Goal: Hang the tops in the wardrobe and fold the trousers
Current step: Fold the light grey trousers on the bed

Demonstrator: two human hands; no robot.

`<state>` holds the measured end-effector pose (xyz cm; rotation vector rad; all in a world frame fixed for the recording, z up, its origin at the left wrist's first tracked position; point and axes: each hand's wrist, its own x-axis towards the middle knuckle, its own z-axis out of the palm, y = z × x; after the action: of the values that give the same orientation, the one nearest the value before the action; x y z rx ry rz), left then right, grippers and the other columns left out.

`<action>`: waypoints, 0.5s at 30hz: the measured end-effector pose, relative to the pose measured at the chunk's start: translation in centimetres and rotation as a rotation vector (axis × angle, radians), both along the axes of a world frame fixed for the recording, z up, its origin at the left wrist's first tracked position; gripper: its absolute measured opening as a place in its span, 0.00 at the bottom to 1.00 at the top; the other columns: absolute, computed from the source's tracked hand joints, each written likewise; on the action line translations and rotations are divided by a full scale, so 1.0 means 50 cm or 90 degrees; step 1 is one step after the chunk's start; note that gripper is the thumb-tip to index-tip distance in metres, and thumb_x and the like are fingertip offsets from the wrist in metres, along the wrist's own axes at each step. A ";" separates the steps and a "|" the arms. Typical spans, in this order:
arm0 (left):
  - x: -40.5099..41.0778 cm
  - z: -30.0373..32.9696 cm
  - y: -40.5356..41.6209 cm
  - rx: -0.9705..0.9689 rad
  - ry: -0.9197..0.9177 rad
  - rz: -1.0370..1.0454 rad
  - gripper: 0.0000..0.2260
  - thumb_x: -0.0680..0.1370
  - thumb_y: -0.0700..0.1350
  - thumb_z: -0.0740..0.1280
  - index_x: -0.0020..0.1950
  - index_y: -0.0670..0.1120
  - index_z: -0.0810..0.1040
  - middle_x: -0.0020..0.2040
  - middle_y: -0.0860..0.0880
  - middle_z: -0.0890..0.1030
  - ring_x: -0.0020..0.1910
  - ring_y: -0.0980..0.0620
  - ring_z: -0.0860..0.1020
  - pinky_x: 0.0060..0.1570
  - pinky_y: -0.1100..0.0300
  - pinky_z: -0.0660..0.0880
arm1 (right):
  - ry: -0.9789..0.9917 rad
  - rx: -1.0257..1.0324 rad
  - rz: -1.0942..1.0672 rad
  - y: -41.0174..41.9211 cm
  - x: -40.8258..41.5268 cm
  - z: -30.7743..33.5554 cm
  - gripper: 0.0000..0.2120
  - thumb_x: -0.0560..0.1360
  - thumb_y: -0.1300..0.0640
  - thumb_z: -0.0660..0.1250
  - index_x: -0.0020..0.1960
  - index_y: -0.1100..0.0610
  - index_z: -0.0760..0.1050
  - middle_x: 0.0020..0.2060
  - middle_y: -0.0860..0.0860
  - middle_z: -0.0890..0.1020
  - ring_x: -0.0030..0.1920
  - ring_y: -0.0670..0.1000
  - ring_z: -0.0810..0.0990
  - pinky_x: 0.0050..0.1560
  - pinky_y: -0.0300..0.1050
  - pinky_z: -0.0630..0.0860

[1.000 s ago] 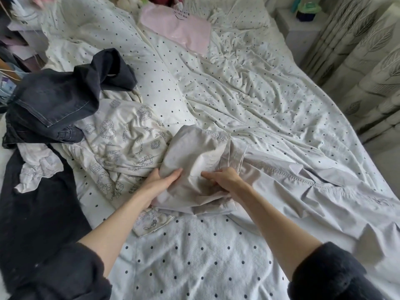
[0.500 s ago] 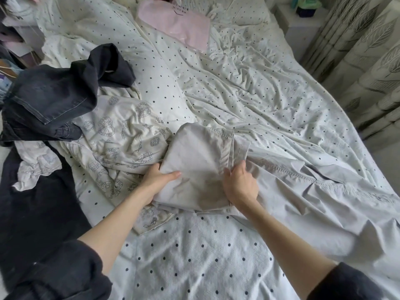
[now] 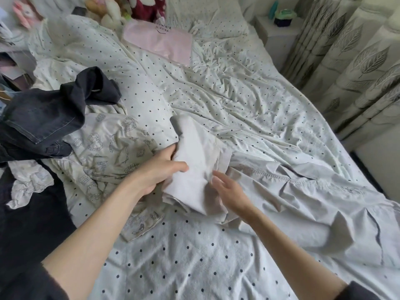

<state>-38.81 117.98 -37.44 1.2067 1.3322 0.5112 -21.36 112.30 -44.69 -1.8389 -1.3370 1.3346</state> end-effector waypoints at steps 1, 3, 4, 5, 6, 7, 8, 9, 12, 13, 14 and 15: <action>0.031 0.023 -0.004 0.023 0.018 -0.042 0.17 0.73 0.33 0.65 0.55 0.52 0.74 0.53 0.52 0.80 0.54 0.51 0.78 0.57 0.55 0.75 | 0.099 -0.031 -0.080 -0.008 0.027 0.014 0.19 0.82 0.52 0.55 0.67 0.62 0.70 0.56 0.56 0.80 0.56 0.56 0.78 0.60 0.47 0.70; 0.103 0.050 -0.016 0.077 0.072 -0.153 0.22 0.73 0.36 0.65 0.64 0.53 0.71 0.58 0.53 0.77 0.57 0.52 0.76 0.59 0.55 0.73 | 0.275 -0.080 -0.213 -0.029 0.091 0.036 0.17 0.82 0.49 0.55 0.62 0.60 0.73 0.58 0.58 0.79 0.55 0.58 0.79 0.58 0.54 0.74; 0.147 0.055 -0.026 0.096 0.091 -0.208 0.26 0.73 0.37 0.64 0.70 0.53 0.67 0.61 0.54 0.75 0.59 0.53 0.74 0.58 0.58 0.72 | 0.349 -0.087 -0.260 -0.040 0.127 0.048 0.16 0.81 0.48 0.54 0.60 0.57 0.73 0.59 0.56 0.78 0.53 0.56 0.80 0.55 0.53 0.75; 0.191 0.053 -0.040 0.107 0.106 -0.259 0.29 0.74 0.38 0.64 0.73 0.53 0.62 0.65 0.54 0.72 0.61 0.54 0.72 0.58 0.61 0.70 | 0.408 -0.088 -0.303 -0.052 0.162 0.055 0.16 0.81 0.47 0.53 0.60 0.55 0.72 0.59 0.54 0.77 0.51 0.54 0.80 0.52 0.51 0.76; 0.247 0.042 -0.056 0.110 0.117 -0.310 0.31 0.75 0.39 0.64 0.75 0.53 0.58 0.68 0.53 0.70 0.63 0.54 0.71 0.59 0.63 0.68 | 0.450 -0.083 -0.344 -0.067 0.206 0.061 0.16 0.81 0.47 0.52 0.60 0.55 0.71 0.58 0.54 0.77 0.49 0.53 0.80 0.49 0.50 0.77; 0.286 0.025 -0.074 0.102 0.133 -0.352 0.31 0.76 0.41 0.64 0.76 0.52 0.56 0.70 0.52 0.69 0.65 0.53 0.70 0.59 0.64 0.67 | 0.461 -0.080 -0.371 -0.080 0.234 0.062 0.16 0.81 0.47 0.52 0.60 0.55 0.70 0.56 0.53 0.78 0.46 0.53 0.80 0.46 0.49 0.77; 0.313 0.005 -0.089 0.090 0.155 -0.390 0.31 0.77 0.44 0.64 0.77 0.52 0.55 0.69 0.50 0.70 0.64 0.52 0.71 0.58 0.65 0.66 | 0.440 -0.076 -0.384 -0.088 0.251 0.062 0.15 0.82 0.48 0.52 0.59 0.55 0.71 0.52 0.53 0.79 0.44 0.52 0.80 0.44 0.47 0.76; 0.342 -0.019 -0.105 0.073 0.177 -0.433 0.30 0.77 0.46 0.64 0.77 0.51 0.56 0.67 0.49 0.72 0.62 0.51 0.72 0.57 0.65 0.67 | 0.397 -0.070 -0.385 -0.098 0.270 0.059 0.13 0.82 0.49 0.53 0.56 0.54 0.73 0.49 0.53 0.81 0.42 0.52 0.80 0.42 0.47 0.76; 0.391 -0.092 -0.131 0.067 0.211 -0.445 0.21 0.78 0.49 0.64 0.71 0.50 0.68 0.60 0.49 0.78 0.51 0.57 0.75 0.53 0.67 0.69 | 0.110 -0.013 -0.316 -0.121 0.323 0.021 0.09 0.81 0.53 0.57 0.54 0.51 0.75 0.57 0.59 0.79 0.52 0.53 0.78 0.55 0.51 0.73; 0.392 -0.113 -0.131 0.093 0.202 -0.379 0.16 0.78 0.47 0.64 0.65 0.50 0.74 0.56 0.49 0.80 0.46 0.58 0.75 0.49 0.69 0.69 | -0.018 0.012 -0.274 -0.126 0.331 0.006 0.11 0.80 0.54 0.58 0.60 0.53 0.75 0.62 0.58 0.76 0.59 0.54 0.76 0.61 0.50 0.69; 0.379 -0.128 -0.124 0.129 0.194 -0.279 0.11 0.77 0.44 0.65 0.59 0.51 0.78 0.52 0.49 0.81 0.41 0.59 0.74 0.46 0.68 0.70 | -0.145 0.045 -0.225 -0.128 0.326 0.000 0.15 0.80 0.56 0.59 0.64 0.57 0.73 0.65 0.58 0.73 0.64 0.56 0.73 0.64 0.49 0.66; 0.366 -0.145 -0.114 0.169 0.201 -0.162 0.08 0.77 0.41 0.65 0.53 0.51 0.79 0.47 0.48 0.81 0.38 0.58 0.74 0.45 0.64 0.70 | -0.247 0.098 -0.170 -0.130 0.325 -0.010 0.16 0.79 0.57 0.59 0.65 0.59 0.72 0.66 0.58 0.72 0.66 0.58 0.71 0.66 0.50 0.66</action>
<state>-20.53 112.28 -44.70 1.7054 1.3755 0.3285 -5.13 105.80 -45.17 -2.1480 -1.2747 0.7442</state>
